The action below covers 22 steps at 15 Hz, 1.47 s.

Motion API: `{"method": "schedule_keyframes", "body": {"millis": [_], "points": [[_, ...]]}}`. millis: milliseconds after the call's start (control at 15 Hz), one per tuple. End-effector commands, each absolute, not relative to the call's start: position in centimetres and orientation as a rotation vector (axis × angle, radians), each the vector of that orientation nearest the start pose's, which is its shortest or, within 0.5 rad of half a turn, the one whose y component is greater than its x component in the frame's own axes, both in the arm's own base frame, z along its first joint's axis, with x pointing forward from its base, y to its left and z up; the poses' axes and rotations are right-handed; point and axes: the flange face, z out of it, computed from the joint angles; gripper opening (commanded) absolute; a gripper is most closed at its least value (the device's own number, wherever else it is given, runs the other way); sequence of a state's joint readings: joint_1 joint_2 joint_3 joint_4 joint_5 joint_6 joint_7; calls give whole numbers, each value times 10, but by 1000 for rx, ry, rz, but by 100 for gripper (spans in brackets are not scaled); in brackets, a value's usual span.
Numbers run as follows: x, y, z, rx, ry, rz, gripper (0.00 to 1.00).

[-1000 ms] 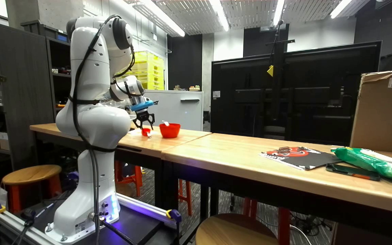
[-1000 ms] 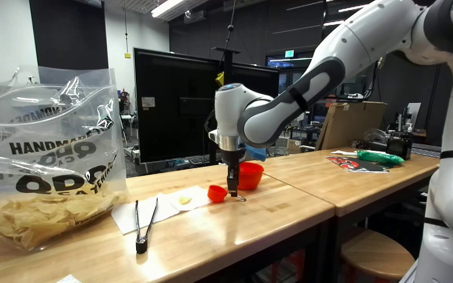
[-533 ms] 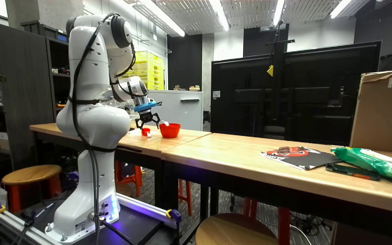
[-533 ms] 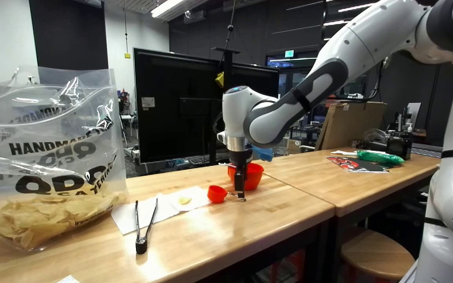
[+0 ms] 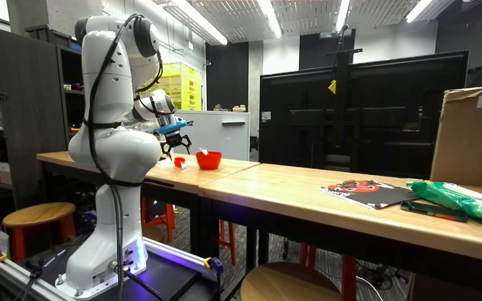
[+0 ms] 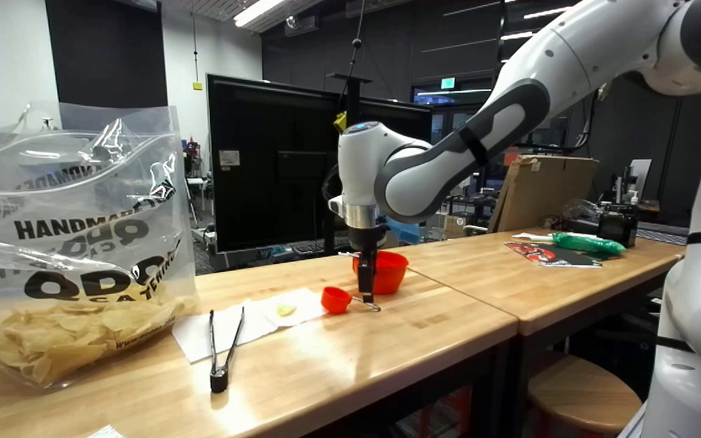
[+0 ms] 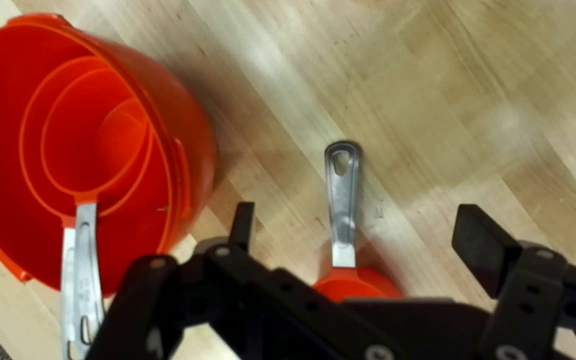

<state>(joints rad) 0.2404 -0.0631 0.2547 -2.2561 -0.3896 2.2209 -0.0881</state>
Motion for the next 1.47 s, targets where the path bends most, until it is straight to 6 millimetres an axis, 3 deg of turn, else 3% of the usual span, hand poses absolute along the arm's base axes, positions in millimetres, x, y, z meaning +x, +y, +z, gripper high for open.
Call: {"method": "schedule_keyframes", "body": {"millis": [0,600,933,1133,1400], "points": [[446,256,413,-3176,-1431,-196,100],[413,284,444,-3043,-1592,-367,100],[402,301,443,-2887,-1667,-487,100],[408,310,432,-2835,-1662,-513,100],[443,328,401,-2825,-1576,-565,100]]}}
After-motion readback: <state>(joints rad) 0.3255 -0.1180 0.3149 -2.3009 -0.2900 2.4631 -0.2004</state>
